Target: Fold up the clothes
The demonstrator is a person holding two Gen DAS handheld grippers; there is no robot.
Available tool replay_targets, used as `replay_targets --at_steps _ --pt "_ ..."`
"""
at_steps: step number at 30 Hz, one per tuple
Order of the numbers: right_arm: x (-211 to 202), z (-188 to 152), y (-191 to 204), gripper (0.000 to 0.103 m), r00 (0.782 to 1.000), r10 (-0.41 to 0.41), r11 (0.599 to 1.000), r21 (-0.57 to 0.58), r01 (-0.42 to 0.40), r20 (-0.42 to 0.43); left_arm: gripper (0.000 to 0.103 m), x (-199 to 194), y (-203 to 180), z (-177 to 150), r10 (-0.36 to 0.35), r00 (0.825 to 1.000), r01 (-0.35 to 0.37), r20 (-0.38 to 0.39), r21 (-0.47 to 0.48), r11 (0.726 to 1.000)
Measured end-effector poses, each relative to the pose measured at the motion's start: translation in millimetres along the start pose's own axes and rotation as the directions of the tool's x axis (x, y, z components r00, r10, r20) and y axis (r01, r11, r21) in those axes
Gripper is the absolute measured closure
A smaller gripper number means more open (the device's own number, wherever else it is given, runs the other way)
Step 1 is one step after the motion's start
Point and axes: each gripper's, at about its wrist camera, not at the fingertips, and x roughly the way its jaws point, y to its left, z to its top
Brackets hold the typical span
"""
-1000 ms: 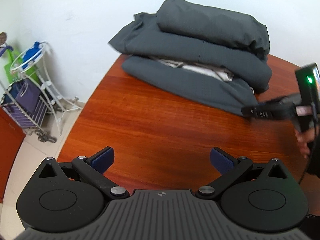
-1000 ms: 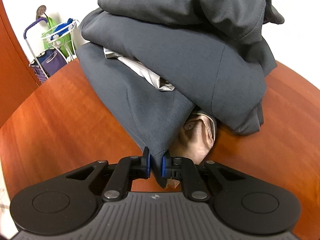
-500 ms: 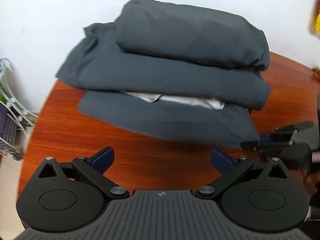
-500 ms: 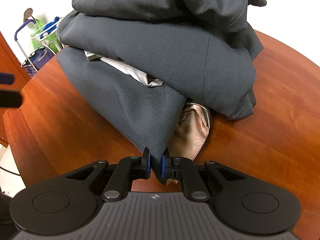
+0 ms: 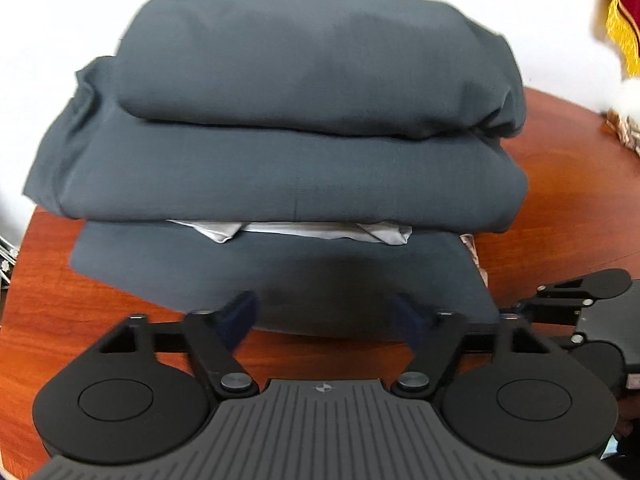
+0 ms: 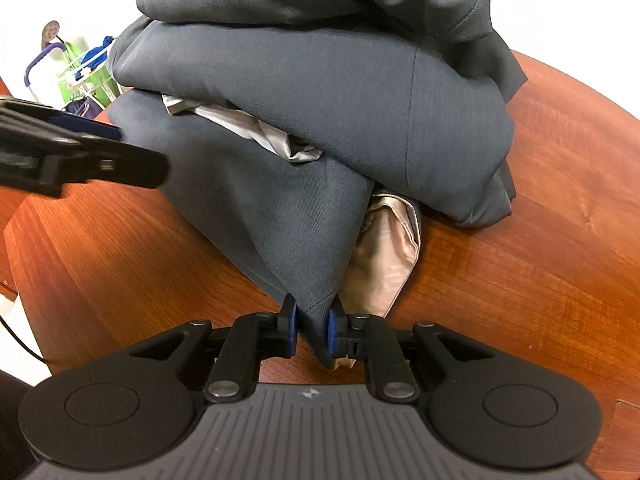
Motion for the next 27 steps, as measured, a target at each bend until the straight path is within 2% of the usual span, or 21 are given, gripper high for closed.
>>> replay_targets --at_steps 5,7,17,22,27 --pt "2.2 0.8 -5.5 0.083 1.0 0.01 1.0 0.008 -0.01 -0.004 0.068 15.3 -3.8 9.8 -0.039 0.999 0.04 -0.018 0.014 0.999" --pt "3.1 1.1 -7.7 0.082 1.0 0.014 1.0 0.011 -0.014 -0.005 0.072 23.9 -3.7 14.4 -0.056 0.998 0.056 -0.036 0.013 0.998" --pt "-0.8 -1.6 -11.2 0.082 1.0 0.014 1.0 -0.002 -0.014 -0.008 0.073 64.1 2.0 34.7 -0.086 0.994 0.084 -0.064 -0.031 0.996" --pt "-1.2 -0.2 -10.7 0.082 1.0 0.012 1.0 -0.007 -0.012 -0.008 0.075 80.4 3.6 46.9 -0.09 0.995 0.089 -0.045 -0.03 0.996" --pt "-0.7 1.9 -11.6 0.082 1.0 0.008 1.0 -0.005 -0.008 -0.006 0.081 79.4 6.7 58.3 -0.095 0.995 0.095 -0.015 -0.003 0.995"
